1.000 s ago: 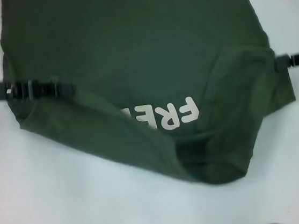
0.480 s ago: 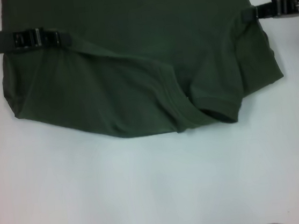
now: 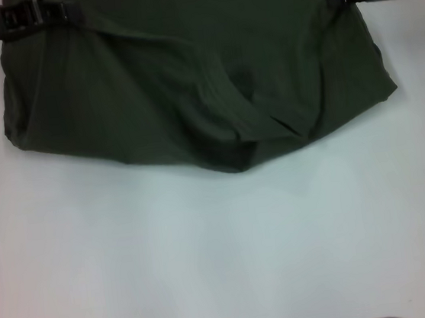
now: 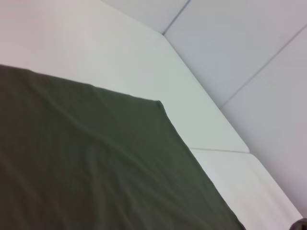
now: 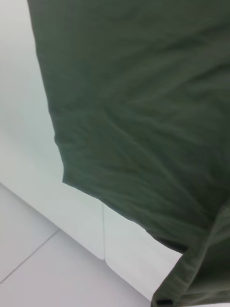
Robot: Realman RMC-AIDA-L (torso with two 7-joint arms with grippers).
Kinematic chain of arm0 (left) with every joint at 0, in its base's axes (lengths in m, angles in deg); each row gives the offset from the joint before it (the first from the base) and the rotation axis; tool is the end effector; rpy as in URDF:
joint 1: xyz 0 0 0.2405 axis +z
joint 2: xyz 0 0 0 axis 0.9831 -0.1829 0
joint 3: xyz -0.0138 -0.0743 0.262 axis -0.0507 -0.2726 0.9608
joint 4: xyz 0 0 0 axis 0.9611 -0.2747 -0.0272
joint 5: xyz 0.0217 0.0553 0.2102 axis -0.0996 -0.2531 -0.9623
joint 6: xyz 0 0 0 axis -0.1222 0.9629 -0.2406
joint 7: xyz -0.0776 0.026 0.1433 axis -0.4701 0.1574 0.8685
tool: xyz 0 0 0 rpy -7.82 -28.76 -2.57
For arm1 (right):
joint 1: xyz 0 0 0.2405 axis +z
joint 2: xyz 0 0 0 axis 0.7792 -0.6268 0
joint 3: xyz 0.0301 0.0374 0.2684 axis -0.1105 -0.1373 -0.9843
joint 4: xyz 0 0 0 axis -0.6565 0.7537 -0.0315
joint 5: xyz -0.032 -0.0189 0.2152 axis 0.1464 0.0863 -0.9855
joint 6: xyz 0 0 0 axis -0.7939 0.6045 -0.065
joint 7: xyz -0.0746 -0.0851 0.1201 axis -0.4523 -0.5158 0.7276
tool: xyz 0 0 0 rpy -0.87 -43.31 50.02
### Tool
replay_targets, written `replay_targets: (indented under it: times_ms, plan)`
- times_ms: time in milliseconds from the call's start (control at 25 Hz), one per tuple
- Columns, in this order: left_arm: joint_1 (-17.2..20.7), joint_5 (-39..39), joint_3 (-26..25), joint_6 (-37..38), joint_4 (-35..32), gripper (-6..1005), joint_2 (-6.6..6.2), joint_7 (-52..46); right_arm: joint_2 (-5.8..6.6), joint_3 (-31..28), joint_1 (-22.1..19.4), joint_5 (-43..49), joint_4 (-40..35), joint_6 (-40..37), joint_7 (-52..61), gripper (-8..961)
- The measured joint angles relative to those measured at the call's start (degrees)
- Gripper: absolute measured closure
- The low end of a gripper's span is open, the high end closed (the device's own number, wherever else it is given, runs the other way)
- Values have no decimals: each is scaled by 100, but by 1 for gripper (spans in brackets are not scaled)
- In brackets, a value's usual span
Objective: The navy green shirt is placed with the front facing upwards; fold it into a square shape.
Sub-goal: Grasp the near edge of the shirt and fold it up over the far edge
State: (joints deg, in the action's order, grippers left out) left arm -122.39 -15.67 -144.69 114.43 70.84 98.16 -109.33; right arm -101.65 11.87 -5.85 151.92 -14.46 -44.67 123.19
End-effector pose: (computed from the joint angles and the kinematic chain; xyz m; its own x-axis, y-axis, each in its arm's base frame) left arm -0.2502 0.4380 0.0279 0.3972 0.7512 0.5272 0.8935 -0.4477 -0.0352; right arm 0.2792 0.4393 0.0323 0.4628 -0.7634 -0.4507 -0.8826 -0.4441 -0.1541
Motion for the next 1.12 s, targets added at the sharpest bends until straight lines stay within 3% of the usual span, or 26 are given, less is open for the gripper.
replay_targets:
  times_ms: [400,880,1120]
  plan:
    - [-54,20,-7,-432,14,948,-43,-110,69,134,234,-3,-59,260,173,858]
    - [-76,148,-6,-919,2,941,-71,-133,72,406,453,-3,-65,774,294,849]
    - [-76,152,40,-1289,-39,937,-34,-140,18,565,505,-3,-10,1177,293,845]
